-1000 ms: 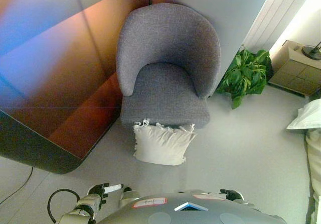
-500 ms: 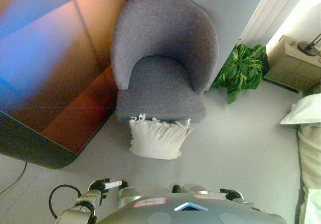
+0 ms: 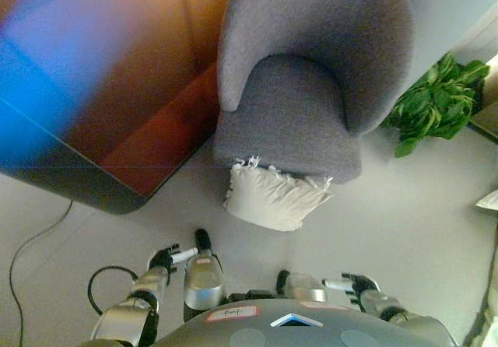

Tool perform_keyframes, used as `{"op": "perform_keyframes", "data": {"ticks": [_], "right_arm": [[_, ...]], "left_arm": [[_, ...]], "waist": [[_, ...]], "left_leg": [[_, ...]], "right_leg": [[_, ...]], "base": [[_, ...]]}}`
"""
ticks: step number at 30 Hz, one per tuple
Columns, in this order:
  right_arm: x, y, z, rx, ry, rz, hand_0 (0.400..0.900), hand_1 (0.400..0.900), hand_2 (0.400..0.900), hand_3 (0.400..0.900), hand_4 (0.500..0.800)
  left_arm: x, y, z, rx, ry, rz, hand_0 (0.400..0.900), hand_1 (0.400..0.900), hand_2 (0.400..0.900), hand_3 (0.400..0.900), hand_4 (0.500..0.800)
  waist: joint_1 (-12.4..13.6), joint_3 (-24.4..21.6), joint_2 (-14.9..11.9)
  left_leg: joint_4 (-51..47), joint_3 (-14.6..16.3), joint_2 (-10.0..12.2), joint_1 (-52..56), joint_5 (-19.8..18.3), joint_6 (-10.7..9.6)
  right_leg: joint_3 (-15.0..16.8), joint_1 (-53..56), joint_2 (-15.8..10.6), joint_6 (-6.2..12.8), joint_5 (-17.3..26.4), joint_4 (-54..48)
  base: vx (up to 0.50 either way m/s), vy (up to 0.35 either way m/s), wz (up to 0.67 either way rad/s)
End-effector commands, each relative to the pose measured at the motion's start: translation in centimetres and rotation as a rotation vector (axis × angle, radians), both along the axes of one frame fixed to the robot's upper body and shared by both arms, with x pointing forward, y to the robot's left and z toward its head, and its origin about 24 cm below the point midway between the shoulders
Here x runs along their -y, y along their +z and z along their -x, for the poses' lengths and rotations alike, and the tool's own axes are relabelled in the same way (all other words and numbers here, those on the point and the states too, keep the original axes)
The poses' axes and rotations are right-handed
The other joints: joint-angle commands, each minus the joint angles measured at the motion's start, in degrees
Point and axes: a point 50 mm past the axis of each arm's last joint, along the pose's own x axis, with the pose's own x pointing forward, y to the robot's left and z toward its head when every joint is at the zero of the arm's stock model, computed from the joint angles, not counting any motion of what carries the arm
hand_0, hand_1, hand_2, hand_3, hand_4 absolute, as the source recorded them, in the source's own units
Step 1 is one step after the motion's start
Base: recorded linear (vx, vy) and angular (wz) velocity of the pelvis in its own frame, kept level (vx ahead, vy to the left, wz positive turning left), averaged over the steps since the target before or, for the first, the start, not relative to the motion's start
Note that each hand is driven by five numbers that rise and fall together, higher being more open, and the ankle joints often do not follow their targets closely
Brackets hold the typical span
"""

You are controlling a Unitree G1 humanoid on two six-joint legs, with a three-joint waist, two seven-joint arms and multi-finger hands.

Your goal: Pick up the pillow and put it on the sofa.

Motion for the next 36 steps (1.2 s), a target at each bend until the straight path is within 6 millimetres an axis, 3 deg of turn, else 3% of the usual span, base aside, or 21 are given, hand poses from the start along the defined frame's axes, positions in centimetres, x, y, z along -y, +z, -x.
{"op": "perform_keyframes", "data": {"ticks": [1, 3, 6, 7, 9, 12, 17, 20, 22, 23, 24, 25, 26, 29, 32, 36], "right_arm": [[2.7, 0.8, 0.0, 0.014, 0.037, 0.068, 0.900, 0.900, 0.900, 0.900, 0.800], [2.1, 0.7, -0.4, 0.030, 0.032, 0.036, 0.900, 0.900, 0.900, 0.900, 0.800], [1.6, 0.9, -1.6, 0.066, 0.072, 0.045, 0.900, 0.900, 0.900, 0.900, 0.800], [1.6, 1.0, -2.1, 0.081, 0.084, 0.050, 0.900, 0.900, 0.900, 0.900, 0.800], [1.6, 1.2, -2.8, 0.103, 0.099, 0.064, 0.900, 0.900, 0.900, 0.900, 0.800], [2.0, 1.8, -4.3, 0.145, 0.136, 0.092, 0.900, 0.900, 0.900, 0.900, 0.800], [2.5, 2.7, -6.4, 0.168, 0.218, 0.158, 0.900, 0.900, 0.900, 0.900, 0.800], [1.8, 3.1, -7.9, 0.193, 0.298, 0.130, 0.900, 0.900, 0.900, 0.900, 0.800], [1.1, 3.4, -9.1, 0.232, 0.349, 0.127, 0.900, 0.900, 0.900, 0.900, 0.800], [1.1, 3.6, -9.2, 0.252, 0.385, 0.157, 0.900, 0.900, 0.900, 0.900, 0.800], [1.0, 3.6, -9.1, 0.254, 0.433, 0.182, 0.900, 0.900, 0.900, 0.900, 0.800], [1.1, 4.0, -9.5, 0.272, 0.481, 0.229, 0.900, 0.900, 0.900, 0.900, 0.800], [1.4, 4.4, -9.7, 0.310, 0.525, 0.293, 0.900, 0.900, 0.900, 0.900, 0.800], [3.2, 6.2, -11.2, 0.359, 0.579, 0.421, 0.900, 0.900, 0.900, 0.900, 0.800], [5.8, 9.8, -15.0, 0.426, 0.626, 0.528, 0.900, 0.900, 0.900, 0.900, 0.800], [7.0, 12.9, -18.1, 0.472, 0.648, 0.604, 0.900, 0.900, 0.900, 0.900, 0.800]], "left_arm": [[-1.5, -0.4, 4.0, -0.144, -0.057, -0.068, 0.900, 0.900, 0.900, 0.900, 0.800], [-2.1, -0.1, 3.3, -0.139, -0.083, -0.081, 0.900, 0.900, 0.900, 0.900, 0.800], [-2.6, 0.4, 2.1, -0.120, -0.135, -0.098, 0.900, 0.900, 0.900, 0.900, 0.800], [-2.7, 0.5, 1.8, -0.111, -0.134, -0.099, 0.900, 0.900, 0.900, 0.900, 0.800], [-2.9, 0.8, 0.9, -0.097, -0.152, -0.100, 0.900, 0.900, 0.900, 0.900, 0.800], [-2.8, 1.3, -0.8, -0.057, -0.155, -0.110, 0.900, 0.900, 0.900, 0.900, 0.800], [-2.3, 1.7, -2.8, -0.006, -0.118, -0.116, 0.900, 0.900, 0.900, 0.900, 0.800], [-3.5, 1.9, -1.9, -0.029, -0.043, -0.153, 0.900, 0.900, 0.900, 0.900, 0.800], [-4.4, 2.0, -1.1, -0.034, -0.009, -0.168, 0.900, 0.900, 0.900, 0.900, 0.800], [-4.8, 2.0, -0.6, -0.046, -0.022, -0.183, 0.900, 0.900, 0.900, 0.900, 0.800], [-5.0, 2.0, -0.1, -0.062, -0.032, -0.192, 0.900, 0.900, 0.900, 0.900, 0.800], [-4.8, 1.8, 0.5, -0.071, -0.003, -0.177, 0.900, 0.900, 0.900, 0.900, 0.800], [-4.2, 1.4, 0.8, -0.076, 0.000, -0.169, 0.900, 0.900, 0.900, 0.900, 0.800], [-3.5, 1.0, 1.4, -0.092, -0.036, -0.143, 0.900, 0.900, 0.900, 0.900, 0.800], [-3.7, 1.5, 0.1, -0.056, -0.061, -0.146, 0.900, 0.900, 0.900, 0.900, 0.800], [-4.7, 2.1, -0.5, -0.049, -0.047, -0.176, 0.900, 0.900, 0.900, 0.900, 0.800]], "waist": [[1.4, -3.5, 2.2], [1.7, -4.4, 1.3], [1.9, -5.3, 0.7], [1.8, -5.6, 0.6], [1.4, -5.7, 1.1], [1.2, -5.3, 2.2], [-0.5, -3.0, 2.1], [-0.4, -2.1, 1.5], [-0.2, -1.5, 1.3], [-0.7, -1.1, 2.1], [-0.7, -1.7, 2.6], [-0.9, -1.6, 1.9], [-1.2, -1.4, 2.8], [-1.7, -0.2, 4.4], [-1.4, 2.4, 6.2], [-0.6, 4.1, 7.3]], "left_leg": [[5.4, -2.7, 2.6, -14.4, 6.3, -3.3], [5.7, -3.5, 0.6, -12.7, 3.4, -1.5], [5.1, -2.5, -0.7, -10.9, 0.7, 0.8], [4.5, -2.0, -0.9, -10.2, -0.1, 1.0], [4.4, -2.0, -0.2, -10.0, 0.0, 0.4], [5.2, -3.4, 2.6, -9.7, 0.3, -2.2], [10.4, -7.1, 9.4, -10.6, -1.3, -6.6], [13.7, -9.6, 15.3, -10.2, -1.2, -8.6], [16.6, -11.8, 19.4, -11.7, -0.3, -10.3], [16.9, -15.3, 20.9, -14.0, -0.5, -10.3], [16.4, -16.2, 21.6, -15.1, -0.4, -8.9], [16.6, -16.9, 19.5, -13.1, -1.1, -8.9], [13.3, -16.0, 19.6, -11.2, 0.0, -8.7], [9.4, -18.0, 17.6, -9.3, 2.5, -10.1], [7.0, -20.1, 16.7, -10.2, 5.1, -11.2], [6.6, -21.9, 15.4, -11.1, 5.5, -11.8]], "right_leg": [[-0.4, 9.2, 4.9, -0.81, -6.7, 7.3], [-0.6, 8.0, 0.6, 2.09, 0.8, 10.6], [-0.9, 7.2, -2.0, 3.71, 7.4, 11.6], [-1.0, 6.0, -2.4, 4.00, 8.6, 11.0], [-2.1, 4.6, -1.9, 3.76, 5.9, 6.1], [-3.9, 2.3, -3.7, 3.03, 4.9, -4.0], [-0.6, -3.8, -8.7, 5.68, 18.2, -15.6], [0.4, -6.6, -9.7, 6.74, 22.4, -16.9], [0.5, -8.4, -8.5, 6.78, 21.2, -15.0], [4.4, -7.7, -6.8, 7.62, 14.2, -9.9], [3.9, -5.6, -6.2, 7.64, 8.3, -4.9], [4.2, -9.7, -6.5, 7.07, 11.6, -4.1], [4.0, -11.4, -6.7, 6.49, 8.1, 1.3], [5.0, -12.1, -7.2, 6.23, 6.0, 3.3], [4.9, -17.9, -8.6, 6.45, 6.1, 7.0], [5.3, -21.7, -10.3, 6.96, 5.6, 11.0]], "base": [[0.58, 0.300, -0.05], [0.54, 0.333, 0.01], [0.46, 0.222, -0.09], [0.37, 0.103, -0.22], [0.30, -0.012, -0.18], [0.14, -0.145, -0.12], [0.10, -0.344, 0.18], [0.21, -0.621, 0.13], [0.27, -0.681, 0.32], [0.29, -0.582, 0.86], [0.33, -0.450, 0.91], [0.31, -0.204, 0.74], [0.28, -0.064, 0.57], [0.23, -0.121, 0.74], [-0.06, -0.106, 0.53], [0.00, -0.050, 0.37]]}}
